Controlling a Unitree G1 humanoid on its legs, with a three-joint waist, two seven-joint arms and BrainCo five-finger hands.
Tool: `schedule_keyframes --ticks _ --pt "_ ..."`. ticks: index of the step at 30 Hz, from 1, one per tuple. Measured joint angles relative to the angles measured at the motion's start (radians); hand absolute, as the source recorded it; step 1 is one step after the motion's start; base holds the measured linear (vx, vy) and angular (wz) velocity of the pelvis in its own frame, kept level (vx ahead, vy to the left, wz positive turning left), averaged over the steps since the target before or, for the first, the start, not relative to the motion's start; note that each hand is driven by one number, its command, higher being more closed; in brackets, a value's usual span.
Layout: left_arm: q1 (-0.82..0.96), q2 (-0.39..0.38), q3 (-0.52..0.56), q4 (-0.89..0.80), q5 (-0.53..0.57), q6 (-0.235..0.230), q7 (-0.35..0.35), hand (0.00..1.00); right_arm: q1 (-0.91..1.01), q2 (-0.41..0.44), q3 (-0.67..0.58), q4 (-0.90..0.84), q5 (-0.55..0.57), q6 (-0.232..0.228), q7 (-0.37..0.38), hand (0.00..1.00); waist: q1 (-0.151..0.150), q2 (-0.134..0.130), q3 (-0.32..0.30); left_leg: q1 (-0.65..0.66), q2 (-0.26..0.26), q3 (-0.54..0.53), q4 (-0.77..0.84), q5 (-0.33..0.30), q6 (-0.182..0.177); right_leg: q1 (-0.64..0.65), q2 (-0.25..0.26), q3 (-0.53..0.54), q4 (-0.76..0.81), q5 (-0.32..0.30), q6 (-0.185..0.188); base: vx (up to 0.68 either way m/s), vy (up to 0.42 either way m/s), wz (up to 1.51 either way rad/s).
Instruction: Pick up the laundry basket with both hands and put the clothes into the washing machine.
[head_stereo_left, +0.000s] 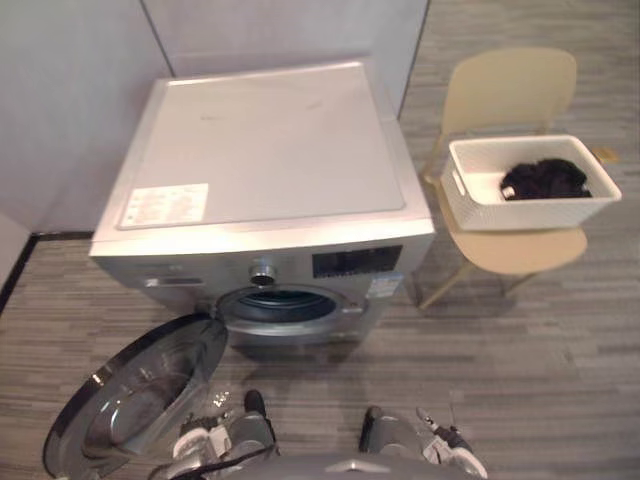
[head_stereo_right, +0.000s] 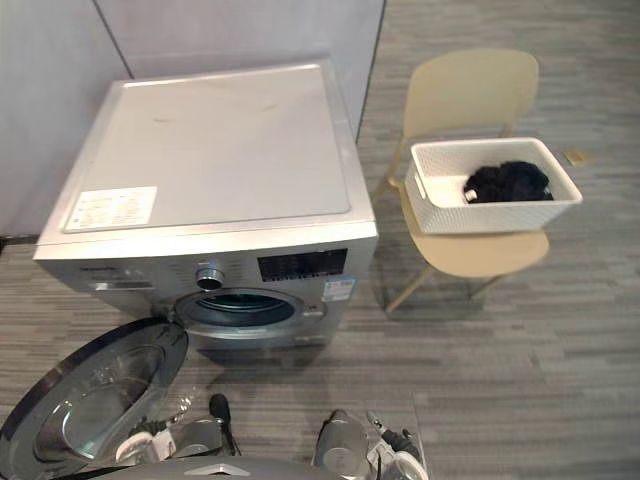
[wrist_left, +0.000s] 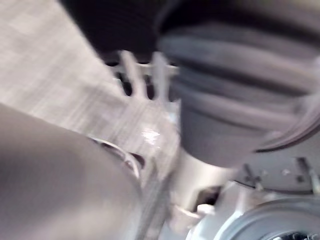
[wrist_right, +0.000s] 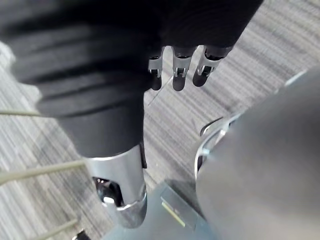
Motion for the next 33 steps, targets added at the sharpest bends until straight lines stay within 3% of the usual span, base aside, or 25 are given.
schedule_keyframes --ticks 1,3,4,5,6,9,12,14,17,19,20,21,22,24,25,27,28,29,30,31,33 --pt "-0.001 0.002 0.023 0.001 0.006 -0.001 -0.014 0.0 -0.01 -0.001 -0.007 0.019 -0.016 0.002 0.003 0.0 0.007 -0.012 0.003 -0.003 0.002 0.002 0.057 -0.013 0.015 0.031 -0.01 -0.004 -0.003 -0.006 0.003 -0.01 0.01 0.23" --pt "0.0 -0.005 0.038 0.004 0.006 -0.001 -0.032 0.0 -0.011 -0.006 -0.01 0.024 -0.028 0.002 0.013 0.0 0.015 -0.003 -0.008 -0.026 0.003 -0.014 0.173 -0.07 0.019 0.055 -0.01 -0.001 -0.005 -0.005 0.006 -0.02 0.106 -0.12" --pt "0.005 -0.016 0.041 0.018 0.003 -0.007 -0.045 0.0 -0.011 -0.014 -0.021 0.025 -0.032 0.004 0.023 0.0 0.016 0.018 -0.023 -0.041 -0.047 -0.102 0.27 -0.182 -0.009 0.062 -0.008 0.011 -0.004 0.0 0.013 -0.03 0.145 -0.32" --pt "0.004 -0.021 0.041 0.021 0.003 -0.008 -0.046 0.0 -0.012 -0.014 -0.025 0.027 -0.032 0.005 0.026 0.0 0.015 0.019 -0.025 -0.039 -0.056 -0.116 0.271 -0.198 -0.005 0.062 -0.005 0.017 -0.005 0.001 0.014 -0.02 0.225 -0.45" --pt "0.005 -0.022 0.045 0.034 -0.006 -0.01 -0.046 0.0 -0.01 -0.013 -0.039 0.04 -0.032 0.008 0.041 0.0 0.011 0.021 -0.045 -0.026 -0.065 -0.167 0.241 -0.26 0.005 0.051 0.01 0.041 -0.009 0.007 0.026 0.01 0.187 -0.49" --pt "0.022 -0.015 0.077 0.04 -0.032 -0.023 -0.047 0.0 0.002 0.022 -0.041 0.078 -0.033 0.018 0.041 0.0 0.013 -0.034 -0.133 -0.001 -0.076 -0.078 0.147 -0.242 0.026 0.042 0.028 0.127 -0.155 0.102 0.02 0.05 0.183 -0.73" --pt "0.024 0.024 0.011 0.041 -0.009 -0.021 -0.046 0.0 0.027 0.054 -0.051 0.094 -0.033 0.018 0.041 0.0 0.001 -0.076 -0.181 0.041 -0.1 -0.012 0.042 -0.213 0.028 0.074 0.028 0.172 -0.317 0.202 0.002 0.07 0.116 -0.5" --pt "0.01 0.028 -0.047 0.042 0.008 -0.023 -0.046 0.0 0.033 0.06 -0.073 0.094 -0.031 0.018 0.042 0.0 -0.006 -0.082 -0.185 0.069 -0.113 0.014 -0.002 -0.208 0.03 0.074 0.024 0.193 -0.333 0.226 -0.009 0.03 0.067 -0.43" --pt "-0.023 0.02 -0.105 0.047 0.02 -0.022 -0.053 0.0 0.031 0.06 -0.071 0.08 -0.032 0.018 0.044 0.0 -0.019 -0.084 -0.164 0.12 -0.11 0.079 -0.028 -0.211 0.026 -0.003 0.037 0.235 -0.217 0.237 -0.002 0.01 0.038 -0.82" --pt "-0.038 0.02 -0.112 0.046 0.027 -0.021 -0.054 0.0 0.022 0.06 -0.045 0.048 -0.033 0.015 0.049 0.0 -0.018 -0.083 -0.161 0.124 -0.086 0.147 -0.025 -0.205 0.026 -0.102 0.067 0.25 -0.127 0.268 0.001 0.01 0.022 -1.47" --pt "-0.042 0.019 -0.111 0.046 0.029 -0.02 -0.054 0.0 0.009 0.053 -0.038 0.043 -0.034 0.011 0.061 0.0 -0.014 -0.064 -0.144 0.137 -0.046 0.211 -0.028 -0.201 0.03 -0.124 0.092 0.245 -0.141 0.315 -0.005 0.0 -0.062 -1.46" --pt "-0.042 0.013 -0.109 0.048 0.04 -0.017 -0.054 0.0 -0.003 0.043 -0.04 0.041 -0.042 0.016 0.062 0.0 -0.025 -0.06 -0.127 0.151 -0.026 0.259 -0.027 -0.198 0.029 -0.165 0.071 0.198 -0.007 0.233 -0.075 -0.01 -0.092 -1.23" --pt "-0.042 0.013 -0.11 0.048 0.045 -0.015 -0.053 0.0 0.007 0.045 -0.045 0.044 -0.045 0.019 0.063 0.0 -0.03 -0.065 -0.123 0.168 -0.026 0.274 -0.03 -0.197 0.028 -0.171 0.047 0.176 0.066 0.199 -0.08 0.02 -0.121 -0.73" --pt "-0.019 0.018 -0.116 0.057 0.045 -0.013 -0.053 0.0 0.029 0.051 -0.096 0.053 -0.063 0.018 0.066 0.0 -0.034 -0.066 -0.119 0.229 -0.008 0.308 -0.041 -0.186 0.009 -0.136 -0.06 0.111 0.198 0.13 -0.071 0.06 -0.199 -0.48" --pt "-0.016 0.025 -0.122 0.066 0.044 -0.013 -0.054 0.0 0.028 0.05 -0.109 0.056 -0.07 0.019 0.065 0.0 -0.033 -0.067 -0.119 0.235 -0.002 0.308 -0.045 -0.18 -0.001 -0.129 -0.089 0.103 0.21 0.122 -0.062 0.07 -0.284 -0.24" --pt "-0.014 0.049 -0.133 0.087 0.044 -0.017 -0.055 0.0 0.026 0.052 -0.158 0.091 -0.073 0.023 0.065 0.0 -0.03 -0.088 -0.112 0.251 0.004 0.302 -0.068 -0.149 -0.057 -0.096 -0.197 0.073 0.163 0.139 -0.061 0.07 -0.377 -0.11" --pt "-0.01 0.085 -0.14 0.1 0.045 -0.022 -0.057 0.0 0.021 0.056 -0.184 0.132 -0.074 0.027 0.064 0.0 -0.026 -0.125 -0.119 0.262 -0.003 0.288 -0.086 -0.131 -0.098 -0.066 -0.192 0.076 0.094 0.113 0.041 0.07 -0.446 -0.2" --pt "-0.01 0.087 -0.14 0.126 0.046 -0.022 -0.062 0.0 0.019 0.048 -0.192 0.154 -0.076 0.032 0.064 0.0 -0.025 -0.115 -0.117 0.265 0.0 0.254 -0.113 -0.134 -0.114 -0.04 -0.169 0.064 0.04 0.081 0.083 0.07 -0.496 -0.5" --pt "-0.012 0.073 -0.135 0.161 0.045 -0.02 -0.07 0.0 0.001 0.013 -0.207 0.185 -0.076 0.036 0.065 0.0 -0.018 -0.058 -0.104 0.267 0.015 0.156 -0.148 -0.14 -0.125 -0.005 -0.103 0.05 -0.034 0.077 0.094 0.03 -0.338 -0.59" --pt "-0.005 0.068 -0.119 0.166 0.047 -0.019 -0.072 0.0 -0.004 -0.01 -0.214 0.203 -0.092 0.044 0.064 0.0 -0.021 -0.025 -0.1 0.268 0.05 0.089 -0.156 -0.128 -0.117 0.003 -0.028 0.045 -0.054 0.066 0.062 0.03 -0.294 -0.57" --pt "-0.002 0.074 -0.109 0.167 0.046 -0.021 -0.074 0.0 0.003 -0.011 -0.213 0.22 -0.103 0.049 0.064 0.0 -0.02 -0.026 -0.099 0.267 0.099 0.082 -0.124 -0.115 -0.124 0.002 0.02 0.039 -0.038 0.037 0.032 0.07 -0.325 -0.21"
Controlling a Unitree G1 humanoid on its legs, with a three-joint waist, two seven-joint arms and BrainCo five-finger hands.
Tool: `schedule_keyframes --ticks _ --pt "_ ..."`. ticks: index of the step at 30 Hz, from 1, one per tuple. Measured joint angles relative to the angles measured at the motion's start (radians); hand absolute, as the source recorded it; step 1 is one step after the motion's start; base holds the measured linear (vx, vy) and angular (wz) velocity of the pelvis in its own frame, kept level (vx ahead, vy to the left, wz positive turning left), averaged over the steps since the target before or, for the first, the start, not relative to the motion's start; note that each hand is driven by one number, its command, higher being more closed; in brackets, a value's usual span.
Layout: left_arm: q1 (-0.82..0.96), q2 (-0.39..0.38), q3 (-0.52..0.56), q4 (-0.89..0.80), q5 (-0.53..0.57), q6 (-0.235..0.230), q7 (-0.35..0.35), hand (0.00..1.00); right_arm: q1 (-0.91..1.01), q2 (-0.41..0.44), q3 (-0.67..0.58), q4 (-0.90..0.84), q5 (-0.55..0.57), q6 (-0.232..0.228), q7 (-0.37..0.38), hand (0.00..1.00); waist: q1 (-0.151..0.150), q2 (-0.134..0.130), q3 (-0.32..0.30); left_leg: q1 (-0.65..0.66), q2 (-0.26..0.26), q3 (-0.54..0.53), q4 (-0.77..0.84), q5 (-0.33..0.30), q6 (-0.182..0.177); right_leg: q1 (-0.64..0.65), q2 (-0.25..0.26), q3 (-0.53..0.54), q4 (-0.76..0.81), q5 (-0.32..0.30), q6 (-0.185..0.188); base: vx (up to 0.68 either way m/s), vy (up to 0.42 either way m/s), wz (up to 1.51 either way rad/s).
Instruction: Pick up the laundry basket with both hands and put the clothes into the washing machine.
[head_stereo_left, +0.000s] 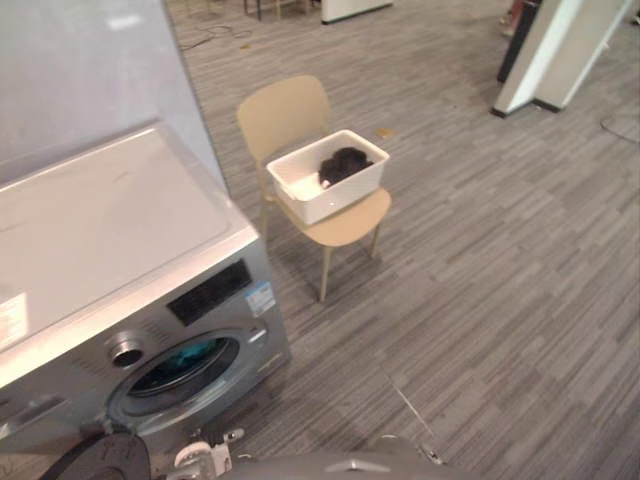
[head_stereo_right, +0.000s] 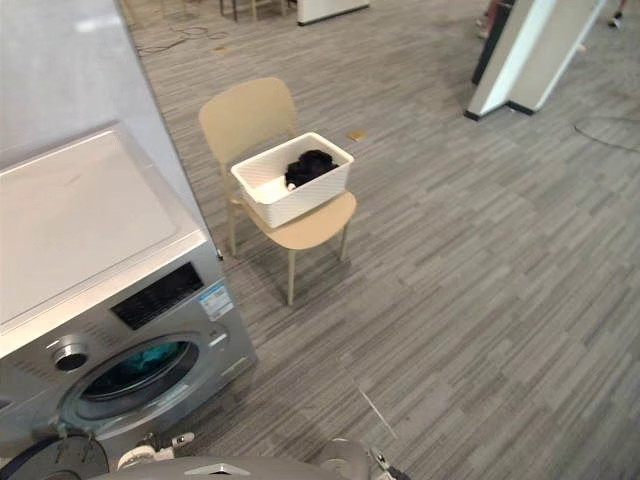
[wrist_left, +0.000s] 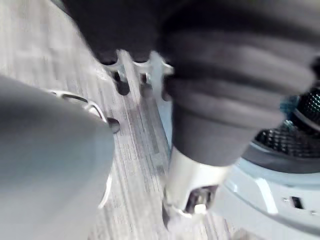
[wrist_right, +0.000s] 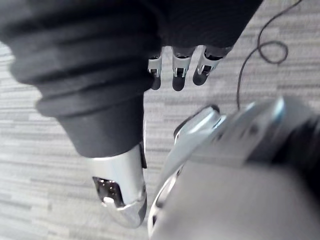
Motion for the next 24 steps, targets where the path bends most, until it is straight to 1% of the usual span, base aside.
schedule_keyframes --ticks 1,2,3,4,5,6,7,8,9,10,11,12,13,14,15,16,17,18,19,20,21,22,23,24 --pt "0.0 0.013 0.02 -0.013 -0.003 -0.003 -0.001 0.0 0.004 0.014 0.012 -0.003 -0.004 0.004 0.0 0.0 0.0 -0.019 0.006 -0.04 0.062 -0.021 0.12 0.02 0.016 0.027 0.04 -0.01 -0.004 -0.024 -0.022 0.08 -0.361 -0.07" --pt "0.0 0.017 0.034 -0.023 -0.003 -0.002 -0.001 0.0 0.005 0.016 0.025 -0.007 -0.006 0.004 0.0 0.0 -0.005 -0.027 0.01 -0.077 0.09 -0.037 0.198 0.032 0.036 0.041 0.056 -0.014 -0.017 -0.025 -0.035 0.05 -0.344 -0.15" --pt "0.007 0.024 0.055 -0.061 -0.005 -0.012 0.007 0.0 0.005 0.017 0.058 -0.011 -0.006 0.004 0.0 0.0 0.0 -0.033 0.017 -0.152 0.144 -0.076 0.356 0.076 0.134 0.071 0.094 -0.015 -0.047 -0.02 -0.056 0.07 -0.318 -0.31" --pt "0.018 0.033 0.058 -0.095 -0.011 -0.017 0.011 0.0 0.01 0.016 0.093 -0.028 -0.007 0.004 -0.003 0.0 0.011 -0.043 0.019 -0.215 0.183 -0.122 0.487 0.167 0.244 0.109 0.129 -0.004 -0.087 -0.01 -0.076 0.09 -0.291 -0.44" --pt "0.022 0.039 0.059 -0.105 -0.014 -0.018 0.011 0.0 0.014 0.016 0.114 -0.05 -0.007 0.006 -0.005 0.0 0.018 -0.044 0.021 -0.249 0.194 -0.153 0.544 0.224 0.26 0.129 0.144 0.01 -0.106 -0.006 -0.088 0.13 -0.225 -0.56" --pt "0.025 0.043 0.065 -0.113 -0.042 -0.017 0.008 0.0 0.02 0.014 0.148 -0.1 -0.006 0.002 -0.008 0.0 0.027 -0.051 0.028 -0.312 0.174 -0.201 0.682 0.185 0.218 0.149 0.149 0.034 -0.124 -0.006 -0.116 0.12 -0.124 -0.39" --pt "0.025 0.039 0.065 -0.119 -0.046 -0.016 0.009 0.0 0.019 0.01 0.156 -0.123 -0.006 -0.001 -0.009 0.0 0.028 -0.049 0.029 -0.347 0.139 -0.218 0.746 0.125 0.199 0.158 0.145 0.04 -0.135 -0.005 -0.122 0.19 -0.113 -0.35" --pt "0.026 0.03 0.055 -0.122 -0.049 -0.016 0.009 0.0 0.015 0.001 0.181 -0.167 -0.006 -0.006 -0.009 0.0 0.036 -0.038 0.034 -0.401 0.052 -0.23 0.821 0.023 0.169 0.18 0.143 0.052 -0.168 -0.001 -0.129 0.16 -0.054 -0.22" --pt "0.033 0.014 0.043 -0.122 -0.052 -0.013 0.008 0.0 -0.003 -0.013 0.207 -0.19 -0.006 -0.009 -0.008 0.0 0.045 -0.021 0.044 -0.432 -0.039 -0.229 0.811 -0.047 0.138 0.205 0.146 0.057 -0.208 0.004 -0.136 0.17 -0.033 -0.21" --pt "0.039 0.006 0.034 -0.123 -0.052 -0.013 0.008 0.0 -0.016 -0.017 0.212 -0.193 -0.007 -0.01 -0.006 0.0 0.048 -0.007 0.053 -0.441 -0.087 -0.225 0.77 -0.067 0.136 0.212 0.147 0.061 -0.222 0.007 -0.14 0.2 0.039 -0.28" --pt "0.053 0.001 0.013 -0.118 -0.051 -0.008 0.007 0.0 -0.043 -0.026 0.218 -0.193 -0.007 -0.009 -0.005 0.0 0.059 0.012 0.06 -0.445 -0.159 -0.191 0.605 -0.082 0.137 0.218 0.149 0.062 -0.241 0.015 -0.134 0.29 0.07 -0.32" --pt "0.074 0.001 -0.011 -0.102 -0.051 0.0 0.006 0.0 -0.06 -0.023 0.22 -0.193 -0.007 -0.009 -0.002 0.0 0.064 0.027 0.058 -0.424 -0.207 -0.141 0.357 -0.048 0.148 0.219 0.158 0.063 -0.255 0.021 -0.117 0.26 0.065 -0.3" --pt "0.083 -0.002 -0.011 -0.092 -0.051 0.002 0.003 0.0 -0.063 -0.02 0.222 -0.196 -0.007 -0.009 0.0 0.0 0.066 0.037 0.059 -0.414 -0.219 -0.114 0.254 -0.009 0.19 0.227 0.166 0.063 -0.267 0.019 -0.109 0.35 0.073 -0.17" --pt "0.093 0.011 0.0 -0.063 -0.05 0.011 -0.002 0.0 -0.075 0.008 0.226 -0.184 -0.008 -0.009 0.001 0.0 0.089 0.007 0.064 -0.369 -0.249 -0.076 0.188 0.018 0.215 0.251 0.141 0.077 -0.287 0.022 -0.095 0.32 0.045 -0.02" --pt "0.097 0.025 0.001 -0.053 -0.045 0.013 -0.003 0.0 -0.078 0.016 0.232 -0.177 -0.008 -0.009 0.004 0.0 0.095 -0.013 0.055 -0.362 -0.268 -0.073 0.173 0.018 0.218 0.252 0.13 0.078 -0.318 0.039 -0.071 0.46 0.072 0.01" --pt "0.097 0.029 0.009 -0.04 -0.036 0.019 -0.006 0.0 -0.096 0.01 0.236 -0.156 -0.008 -0.009 0.006 0.0 0.097 -0.013 0.061 -0.372 -0.269 -0.075 0.201 -0.007 0.244 0.266 0.13 0.078 -0.341 0.056 -0.053 0.36 0.073 -0.02" --pt "0.102 0.021 0.044 -0.022 -0.037 0.027 -0.011 0.0 -0.113 0.001 0.25 -0.138 -0.017 -0.009 0.014 0.0 0.103 -0.009 0.064 -0.364 -0.271 -0.075 0.244 -0.06 0.272 0.28 0.124 0.093 -0.321 0.052 -0.039 0.4 0.124 -0.16" --pt "0.113 0.013 0.073 -0.014 -0.037 0.028 -0.012 0.0 -0.118 -0.006 0.266 -0.128 -0.034 -0.01 0.016 0.0 0.11 -0.005 0.063 -0.33 -0.273 -0.07 0.241 -0.088 0.269 0.271 0.114 0.113 -0.239 0.025 -0.036 0.36 0.13 -0.23" --pt "0.128 0.014 0.074 -0.005 -0.038 0.029 -0.011 0.0 -0.117 -0.006 0.267 -0.124 -0.048 -0.011 0.02 0.0 0.106 -0.008 0.058 -0.271 -0.288 -0.058 0.204 -0.117 0.257 0.214 0.092 0.116 -0.038 -0.025 0.006 0.28 0.105 -0.16" --pt "0.136 0.015 0.054 -0.004 -0.038 0.029 -0.011 0.0 -0.114 -0.006 0.27 -0.122 -0.048 -0.011 0.022 0.0 0.101 -0.011 0.055 -0.232 -0.304 -0.057 0.179 -0.128 0.258 0.141 0.06 0.117 0.159 -0.026 0.036 0.29 0.084 0.09" --pt "0.145 0.024 0.026 -0.005 -0.039 0.028 -0.012 0.0 -0.112 -0.007 0.285 -0.113 -0.048 -0.011 0.023 0.0 0.092 -0.017 0.052 -0.19 -0.325 -0.058 0.152 -0.131 0.255 0.048 0.027 0.134 0.408 0.019 0.127 0.3 0.065 0.31" --pt "0.15 0.033 0.01 -0.009 -0.039 0.027 -0.012 0.0 -0.1 -0.006 0.283 -0.115 -0.047 -0.012 0.027 0.0 0.08 -0.017 0.051 -0.155 -0.344 -0.079 0.143 -0.133 0.26 -0.01 0.01 0.141 0.541 0.05 0.138 0.33 0.045 0.4" --pt "0.149 0.04 0.003 -0.011 -0.039 0.027 -0.012 0.0 -0.098 -0.009 0.283 -0.113 -0.049 -0.014 0.03 0.0 0.074 -0.026 0.049 -0.136 -0.354 -0.084 0.139 -0.135 0.262 -0.039 -0.001 0.145 0.613 0.056 0.133 0.35 -0.007 0.54" --pt "0.143 0.047 -0.003 -0.012 -0.042 0.024 -0.011 0.0 -0.09 -0.013 0.278 -0.104 -0.049 -0.014 0.037 0.0 0.061 -0.03 0.046 -0.109 -0.363 -0.114 0.134 -0.135 0.265 -0.083 -0.003 0.147 0.695 0.049 0.124 0.42 -0.078 0.81"
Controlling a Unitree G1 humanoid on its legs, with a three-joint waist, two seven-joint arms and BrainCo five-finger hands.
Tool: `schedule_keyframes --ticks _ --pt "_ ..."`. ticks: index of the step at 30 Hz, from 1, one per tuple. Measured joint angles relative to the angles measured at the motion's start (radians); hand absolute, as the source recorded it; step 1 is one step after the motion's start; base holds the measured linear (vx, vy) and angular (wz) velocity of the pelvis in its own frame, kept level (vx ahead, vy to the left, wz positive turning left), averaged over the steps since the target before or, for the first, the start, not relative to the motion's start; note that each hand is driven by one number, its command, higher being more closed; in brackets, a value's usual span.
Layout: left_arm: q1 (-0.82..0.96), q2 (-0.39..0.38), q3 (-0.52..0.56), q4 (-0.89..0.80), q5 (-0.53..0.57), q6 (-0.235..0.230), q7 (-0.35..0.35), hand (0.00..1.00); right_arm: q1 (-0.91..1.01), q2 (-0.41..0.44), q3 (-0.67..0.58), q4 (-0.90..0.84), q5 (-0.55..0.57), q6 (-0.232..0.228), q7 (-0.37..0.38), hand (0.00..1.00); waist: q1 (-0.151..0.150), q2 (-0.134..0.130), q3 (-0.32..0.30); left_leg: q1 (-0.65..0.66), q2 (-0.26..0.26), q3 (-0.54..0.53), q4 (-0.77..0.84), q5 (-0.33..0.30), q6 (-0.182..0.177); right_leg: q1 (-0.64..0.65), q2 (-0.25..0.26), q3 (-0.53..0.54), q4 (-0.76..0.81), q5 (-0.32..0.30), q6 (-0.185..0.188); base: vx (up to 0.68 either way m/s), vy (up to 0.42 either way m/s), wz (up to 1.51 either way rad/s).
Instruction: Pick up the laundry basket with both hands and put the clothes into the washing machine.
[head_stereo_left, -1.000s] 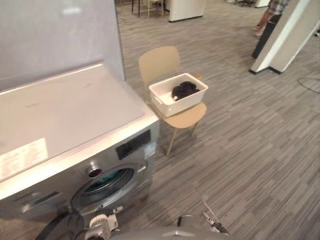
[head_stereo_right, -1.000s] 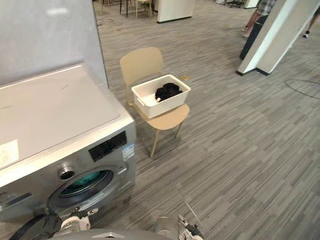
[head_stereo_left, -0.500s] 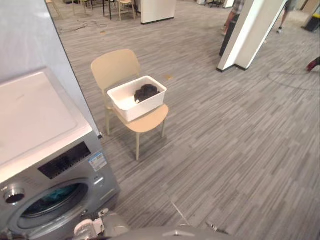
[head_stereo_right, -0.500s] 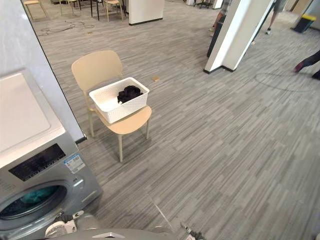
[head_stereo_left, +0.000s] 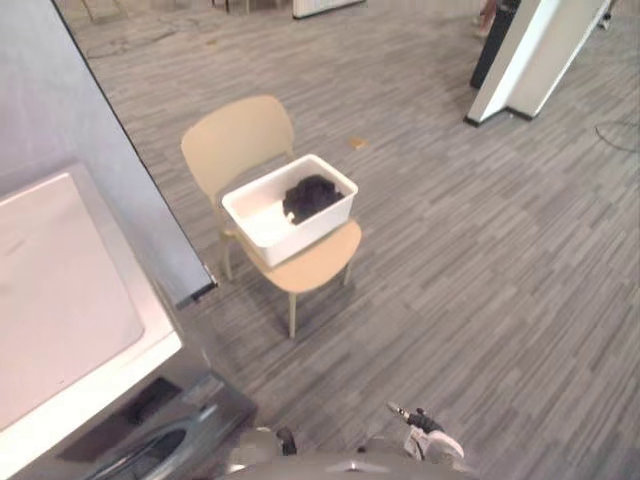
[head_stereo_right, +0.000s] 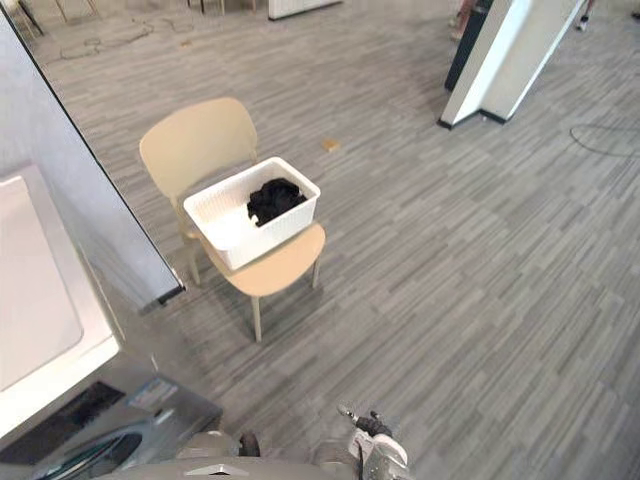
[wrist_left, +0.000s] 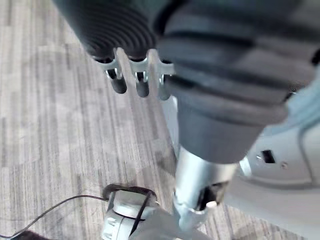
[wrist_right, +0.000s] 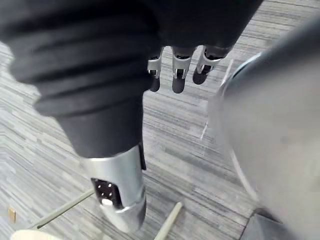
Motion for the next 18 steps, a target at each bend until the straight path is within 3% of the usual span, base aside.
schedule_keyframes --ticks 1,3,5,7,8,10,11,12,13,15,17,18 --pt "-0.016 -0.004 0.0 -0.008 0.0 -0.005 0.0 0.0 0.004 0.0 -0.032 0.015 0.0 0.0 0.002 0.0 -0.012 0.008 0.002 0.027 0.0 -0.045 -0.015 0.0 0.0 -0.043 -0.008 -0.01 0.023 -0.034 -0.053 0.33 -0.078 0.84" --pt "-0.041 -0.019 0.012 -0.035 0.0 -0.005 0.0 0.0 0.024 -0.003 -0.089 0.004 0.002 -0.003 0.005 0.0 -0.008 0.017 0.005 0.06 0.004 -0.087 -0.038 0.004 -0.007 -0.098 -0.047 -0.007 -0.035 -0.067 -0.109 0.27 -0.108 0.81" --pt "-0.082 -0.031 0.031 -0.039 0.0 -0.006 0.003 0.0 0.052 0.0 -0.135 -0.021 0.002 -0.002 0.003 0.0 -0.009 0.027 0.008 0.077 0.02 -0.152 -0.039 -0.002 -0.017 -0.117 -0.068 0.061 -0.218 -0.075 -0.128 0.29 -0.231 0.89" --pt "-0.112 -0.044 0.044 -0.04 0.001 -0.013 0.004 0.0 0.066 0.003 -0.173 -0.023 0.002 -0.001 0.002 0.0 -0.013 0.035 0.001 0.075 0.052 -0.213 -0.022 -0.028 -0.061 -0.105 -0.064 0.194 -0.472 -0.045 -0.147 0.22 -0.328 0.97" --pt "-0.12 -0.052 0.061 -0.051 0.001 -0.018 0.004 0.0 0.08 0.007 -0.183 -0.018 0.002 0.004 -0.003 0.0 -0.022 0.034 -0.005 0.057 0.076 -0.265 0.007 -0.061 -0.1 -0.065 -0.061 0.272 -0.609 0.004 -0.144 0.19 -0.461 1.22" --pt "-0.107 -0.061 0.072 -0.081 0.004 -0.024 0.003 0.0 0.106 0.015 -0.188 0.0 0.002 0.011 -0.003 0.0 -0.031 0.023 -0.018 0.061 0.125 -0.332 0.062 -0.136 -0.153 -0.024 -0.068 0.283 -0.627 0.058 -0.064 0.26 -0.597 1.05" --pt "-0.085 -0.057 0.095 -0.092 0.004 -0.024 0.004 0.0 0.128 0.022 -0.189 0.021 0.003 0.011 -0.003 0.0 -0.027 0.001 -0.04 0.075 0.159 -0.359 0.071 -0.164 -0.193 -0.002 -0.068 0.223 -0.621 0.025 -0.009 0.31 -0.646 0.57" --pt "-0.064 -0.074 0.116 -0.088 0.004 -0.02 0.009 0.0 0.136 0.004 -0.179 0.027 0.001 0.013 -0.004 0.0 -0.025 0.025 -0.06 0.083 0.231 -0.383 0.074 -0.168 -0.216 0.005 -0.023 0.149 -0.569 -0.063 -0.027 0.3 -0.621 0.55" --pt "-0.051 -0.085 0.131 -0.087 0.003 -0.019 0.011 0.0 0.141 -0.007 -0.174 0.027 0.0 0.012 -0.004 0.0 -0.024 0.041 -0.075 0.069 0.253 -0.389 0.085 -0.141 -0.212 0.001 -0.003 0.127 -0.55 -0.091 -0.044 0.28 -0.582 0.68" --pt "-0.068 -0.112 0.16 -0.101 0.001 -0.017 0.012 0.0 0.139 -0.016 -0.18 0.038 0.002 0.021 -0.004 0.0 -0.038 0.063 -0.089 -0.067 0.293 -0.378 0.265 0.005 -0.088 0.051 0.01 0.008 -0.551 -0.129 -0.097 0.28 -0.563 1.19" --pt "-0.072 -0.121 0.155 -0.12 0.0 -0.021 0.011 0.0 0.139 -0.027 -0.191 0.038 0.004 0.024 -0.004 0.0 -0.027 0.076 -0.082 -0.184 0.322 -0.308 0.48 0.061 -0.09 0.125 0.02 -0.071 -0.601 -0.124 -0.132 0.21 -0.445 1.01" --pt "-0.072 -0.105 0.124 -0.121 0.0 -0.023 0.012 0.0 0.128 -0.03 -0.191 0.035 0.006 0.022 -0.005 0.0 -0.02 0.069 -0.082 -0.219 0.341 -0.196 0.567 0.059 -0.089 0.164 0.024 -0.11 -0.646 -0.112 -0.153 0.21 -0.408 0.75"
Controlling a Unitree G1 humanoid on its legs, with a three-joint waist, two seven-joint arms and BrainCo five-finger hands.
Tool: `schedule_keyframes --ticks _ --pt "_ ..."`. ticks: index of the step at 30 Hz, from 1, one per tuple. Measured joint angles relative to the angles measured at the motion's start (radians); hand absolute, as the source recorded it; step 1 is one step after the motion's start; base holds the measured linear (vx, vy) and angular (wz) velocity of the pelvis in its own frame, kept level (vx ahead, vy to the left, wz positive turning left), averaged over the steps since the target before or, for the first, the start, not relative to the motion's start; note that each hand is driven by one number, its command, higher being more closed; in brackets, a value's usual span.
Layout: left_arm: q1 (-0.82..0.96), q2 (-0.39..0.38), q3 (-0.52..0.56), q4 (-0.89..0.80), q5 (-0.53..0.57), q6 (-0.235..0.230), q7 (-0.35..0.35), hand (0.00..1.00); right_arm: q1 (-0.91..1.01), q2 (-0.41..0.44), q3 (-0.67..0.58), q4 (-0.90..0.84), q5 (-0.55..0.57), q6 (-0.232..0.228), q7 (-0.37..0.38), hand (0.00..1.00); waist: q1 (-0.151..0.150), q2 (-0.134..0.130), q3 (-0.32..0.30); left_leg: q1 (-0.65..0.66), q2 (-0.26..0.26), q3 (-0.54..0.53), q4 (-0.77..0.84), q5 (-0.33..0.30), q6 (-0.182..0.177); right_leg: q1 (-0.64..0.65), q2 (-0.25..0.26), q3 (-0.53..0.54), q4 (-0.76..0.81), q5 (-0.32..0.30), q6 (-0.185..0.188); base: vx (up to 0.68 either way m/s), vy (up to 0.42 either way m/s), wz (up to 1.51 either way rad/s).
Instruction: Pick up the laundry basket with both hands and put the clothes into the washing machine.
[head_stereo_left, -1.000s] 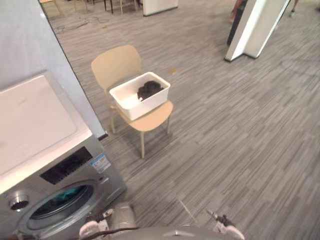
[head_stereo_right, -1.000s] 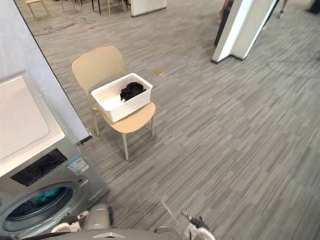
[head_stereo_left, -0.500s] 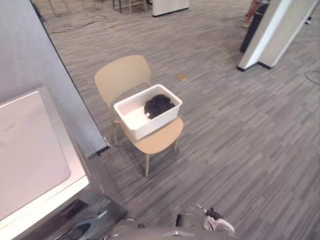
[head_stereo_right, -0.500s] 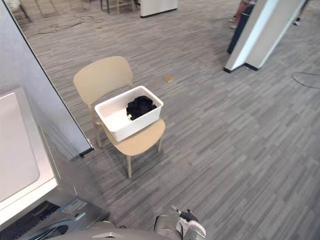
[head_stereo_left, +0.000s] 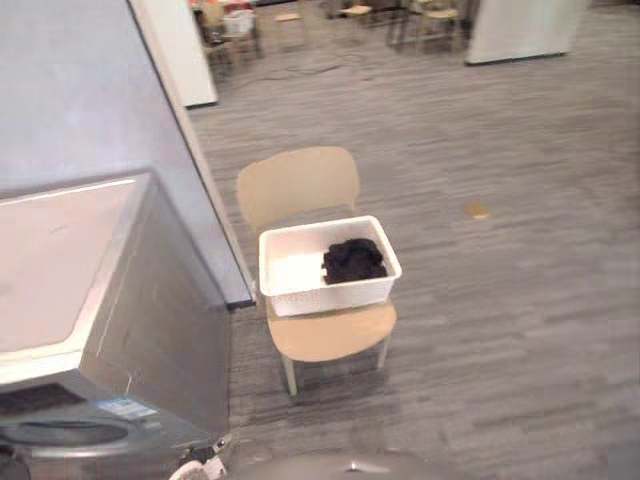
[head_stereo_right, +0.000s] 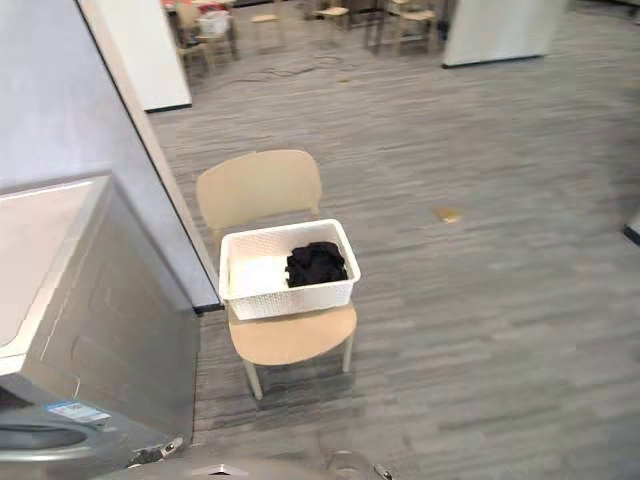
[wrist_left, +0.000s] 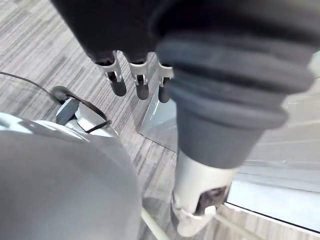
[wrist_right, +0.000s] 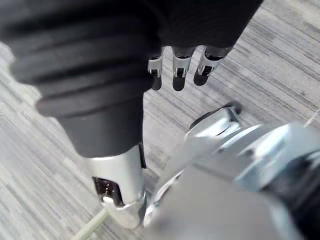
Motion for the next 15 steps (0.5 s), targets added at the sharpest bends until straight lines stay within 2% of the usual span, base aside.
schedule_keyframes --ticks 1,3,4,5,6,7,8,10,12,14,15 --pt "-0.004 0.019 -0.038 0.0 0.002 0.001 0.0 0.0 -0.017 0.0 0.0 -0.015 0.005 -0.001 -0.008 0.0 0.0 -0.012 0.002 -0.011 0.01 0.12 0.016 -0.003 0.005 0.037 0.0 -0.031 -0.042 0.01 -0.01 0.13 -0.236 0.55" --pt "-0.007 0.024 -0.06 0.003 0.003 0.0 0.0 0.0 -0.031 -0.001 -0.002 -0.029 0.006 -0.004 -0.018 0.0 -0.005 -0.014 0.003 -0.01 0.008 0.219 -0.018 -0.013 -0.004 0.068 0.003 -0.067 -0.083 0.02 -0.014 0.11 -0.124 0.68" --pt "-0.027 0.019 -0.094 0.008 0.005 0.001 -0.001 0.0 -0.043 -0.003 -0.003 -0.06 0.015 -0.003 -0.021 0.0 -0.009 -0.014 0.003 0.0 -0.039 0.302 -0.138 -0.045 -0.025 0.096 0.003 -0.117 -0.131 0.037 -0.012 0.11 -0.078 0.87" --pt "-0.028 0.015 -0.116 0.01 0.006 0.001 -0.001 0.0 -0.056 -0.004 -0.01 -0.064 0.021 -0.003 -0.022 0.0 -0.011 -0.014 0.003 0.006 -0.072 0.313 -0.214 -0.047 -0.029 0.102 0.003 -0.131 -0.149 0.046 -0.012 0.1 -0.02 0.86" --pt "-0.032 0.01 -0.16 0.019 0.006 -0.001 -0.002 0.0 -0.093 -0.005 -0.047 -0.067 0.044 -0.004 -0.024 0.0 -0.009 -0.012 0.003 0.041 -0.153 0.302 -0.438 -0.005 -0.04 0.1 0.007 -0.146 -0.177 0.066 -0.01 0.09 0.018 0.38" --pt "-0.04 0.024 -0.184 0.03 0.009 -0.001 -0.005 0.0 -0.12 0.0 -0.067 -0.065 0.052 -0.008 -0.034 0.0 -0.004 -0.027 0.006 0.071 -0.194 0.302 -0.554 0.057 0.033 0.099 0.008 -0.141 -0.195 0.078 -0.004 0.13 0.009 0.31" --pt "-0.055 0.047 -0.211 0.048 0.028 -0.001 -0.002 0.0 -0.153 0.015 -0.067 -0.074 0.067 -0.017 -0.046 0.0 -0.007 -0.041 0.014 0.102 -0.22 0.298 -0.63 0.102 0.047 0.105 0.007 -0.126 -0.233 0.111 -0.003 0.11 0.008 0.2" --pt "-0.077 0.058 -0.209 0.051 0.036 -0.001 -0.002 0.0 -0.185 0.041 -0.062 -0.102 0.081 -0.027 -0.059 0.0 -0.001 -0.072 0.048 0.121 -0.236 0.295 -0.649 0.11 0.05 0.138 0.006 -0.12 -0.276 0.126 0.004 0.06 0.013 0.13" --pt "-0.081 0.064 -0.215 0.056 0.047 0.0 -0.001 0.0 -0.195 0.059 -0.015 -0.121 0.081 -0.037 -0.065 0.0 0.006 -0.083 0.052 0.158 -0.248 0.302 -0.68 0.109 0.051 0.142 -0.002 -0.096 -0.251 0.138 -0.002 0.01 0.069 -0.08" --pt "-0.082 0.066 -0.238 0.066 0.065 0.002 0.002 0.0 -0.176 0.083 0.032 -0.17 0.088 -0.045 -0.066 0.0 -0.006 -0.078 0.053 0.176 -0.256 0.297 -0.7 0.094 0.048 0.13 -0.013 -0.097 -0.199 0.137 -0.002 -0.01 0.078 -0.01" --pt "-0.083 0.066 -0.26 0.067 0.071 0.002 0.007 0.0 -0.165 0.088 0.07 -0.19 0.094 -0.046 -0.064 0.0 -0.007 -0.073 0.055 0.194 -0.259 0.3 -0.722 0.089 0.052 0.093 -0.026 -0.086 -0.112 0.136 -0.001 -0.01 0.075 -0.08"
